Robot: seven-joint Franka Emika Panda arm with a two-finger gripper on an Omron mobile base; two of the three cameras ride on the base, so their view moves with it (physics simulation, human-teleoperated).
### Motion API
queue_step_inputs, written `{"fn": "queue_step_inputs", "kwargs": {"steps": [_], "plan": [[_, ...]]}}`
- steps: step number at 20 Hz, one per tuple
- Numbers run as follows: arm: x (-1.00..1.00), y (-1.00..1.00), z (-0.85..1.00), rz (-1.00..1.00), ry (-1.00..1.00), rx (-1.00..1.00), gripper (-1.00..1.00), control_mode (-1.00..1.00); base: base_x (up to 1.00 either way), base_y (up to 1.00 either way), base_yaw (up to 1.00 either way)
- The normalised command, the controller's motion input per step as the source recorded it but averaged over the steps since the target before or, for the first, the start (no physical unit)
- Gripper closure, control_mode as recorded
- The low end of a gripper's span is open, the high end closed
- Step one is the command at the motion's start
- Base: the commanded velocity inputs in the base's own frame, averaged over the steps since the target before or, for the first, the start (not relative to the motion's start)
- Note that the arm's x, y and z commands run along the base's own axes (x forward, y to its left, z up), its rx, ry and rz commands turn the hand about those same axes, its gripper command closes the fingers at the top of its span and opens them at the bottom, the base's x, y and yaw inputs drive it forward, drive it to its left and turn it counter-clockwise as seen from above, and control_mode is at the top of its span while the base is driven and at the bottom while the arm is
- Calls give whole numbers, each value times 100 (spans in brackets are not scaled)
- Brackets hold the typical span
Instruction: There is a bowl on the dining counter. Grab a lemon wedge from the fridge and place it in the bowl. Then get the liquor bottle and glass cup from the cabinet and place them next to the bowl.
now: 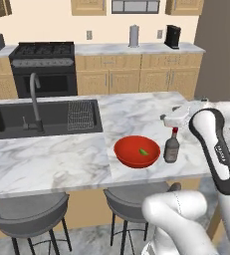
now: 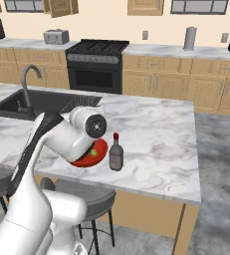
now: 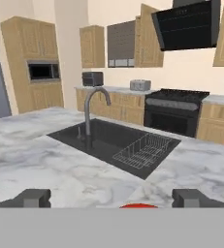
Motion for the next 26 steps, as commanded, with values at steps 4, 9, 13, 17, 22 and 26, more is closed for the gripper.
{"fn": "queue_step_inputs", "kwargs": {"steps": [4,9,13,17,22,26], "plan": [[-61,39,42,-43,28,0,-100,-100,0,0,0],[-77,32,25,-44,24,0,-100,-100,0,0,0],[-98,6,8,-33,16,0,-100,-100,0,0,0],[-100,0,5,-17,2,0,-100,-100,0,0,0],[-88,-1,16,-3,0,0,-100,-100,0,0,0],[-66,-1,5,1,0,0,-100,-100,0,0,0]]}}
